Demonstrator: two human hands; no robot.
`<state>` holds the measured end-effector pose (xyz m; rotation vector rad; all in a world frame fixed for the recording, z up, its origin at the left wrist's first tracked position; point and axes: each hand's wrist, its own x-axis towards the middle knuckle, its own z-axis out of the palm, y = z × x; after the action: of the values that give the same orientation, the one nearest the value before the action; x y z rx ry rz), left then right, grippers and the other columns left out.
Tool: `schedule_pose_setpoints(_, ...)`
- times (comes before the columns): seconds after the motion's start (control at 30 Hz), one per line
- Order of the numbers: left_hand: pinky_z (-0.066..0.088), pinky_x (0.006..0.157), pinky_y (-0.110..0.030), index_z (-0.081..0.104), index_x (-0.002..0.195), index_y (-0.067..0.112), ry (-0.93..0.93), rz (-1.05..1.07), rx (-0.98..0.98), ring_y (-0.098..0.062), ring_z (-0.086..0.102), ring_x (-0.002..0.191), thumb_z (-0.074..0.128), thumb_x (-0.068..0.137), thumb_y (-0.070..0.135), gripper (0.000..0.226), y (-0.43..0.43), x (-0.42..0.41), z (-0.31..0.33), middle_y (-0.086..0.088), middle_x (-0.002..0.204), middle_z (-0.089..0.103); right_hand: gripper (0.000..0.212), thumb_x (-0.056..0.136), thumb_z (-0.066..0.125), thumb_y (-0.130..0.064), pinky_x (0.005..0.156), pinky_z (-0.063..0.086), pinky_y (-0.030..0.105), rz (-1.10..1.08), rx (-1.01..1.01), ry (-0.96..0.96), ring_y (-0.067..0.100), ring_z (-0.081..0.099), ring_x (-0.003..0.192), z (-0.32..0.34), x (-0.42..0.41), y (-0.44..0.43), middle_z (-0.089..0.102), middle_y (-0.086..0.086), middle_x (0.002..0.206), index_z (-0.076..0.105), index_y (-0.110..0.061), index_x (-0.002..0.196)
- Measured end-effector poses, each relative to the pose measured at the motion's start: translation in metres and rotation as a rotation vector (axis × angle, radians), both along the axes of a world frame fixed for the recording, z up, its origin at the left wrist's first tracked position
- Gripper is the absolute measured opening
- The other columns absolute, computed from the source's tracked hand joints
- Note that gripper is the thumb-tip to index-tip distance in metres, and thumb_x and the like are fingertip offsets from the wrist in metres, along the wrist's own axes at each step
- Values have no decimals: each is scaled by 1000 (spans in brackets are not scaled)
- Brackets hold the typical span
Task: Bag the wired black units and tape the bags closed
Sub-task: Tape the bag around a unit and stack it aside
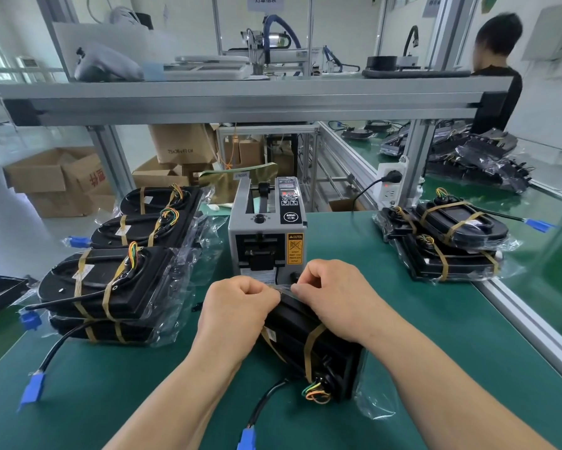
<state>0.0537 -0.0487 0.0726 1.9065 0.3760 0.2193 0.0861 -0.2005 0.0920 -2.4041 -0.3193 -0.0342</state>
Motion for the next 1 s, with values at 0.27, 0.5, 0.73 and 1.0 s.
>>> schedule_pose_setpoints(0.27, 38, 48, -21, 69, 67, 35, -12, -4, 105, 0, 45, 39, 63, 60, 43, 13, 1, 2, -4, 13, 50, 59, 20, 91, 61, -34, 61, 42, 21, 2, 0, 5, 4, 57, 76, 1, -1, 0, 62, -12, 80, 58, -28, 72)
schedule_pose_setpoints(0.5, 40, 54, -28, 56, 78, 37, -17, 13, 62, -11, 53, 55, 64, 57, 42, 23, 2, 7, -8, 14, 58, 56, 22, 91, 61, -36, 61, 42, 21, -2, -2, 7, 4, 56, 77, 1, -1, 0, 61, -12, 80, 57, -29, 71)
schedule_pose_setpoints(0.73, 37, 51, -26, 57, 78, 34, -35, -15, 110, -4, 47, 47, 71, 58, 56, 33, 2, 9, -8, 17, 50, 51, 21, 91, 62, -36, 63, 44, 21, 3, -11, 4, 5, 56, 78, 2, -1, 0, 61, -12, 81, 57, -29, 72)
schedule_pose_setpoints(1.0, 47, 64, -33, 67, 75, 18, -31, -77, -50, -16, 56, 59, 77, 80, 24, 13, 11, 19, -5, 3, 63, 63, 22, 91, 61, -34, 63, 43, 22, 10, -11, 5, 5, 55, 77, 2, 0, 0, 61, -13, 79, 57, -28, 71)
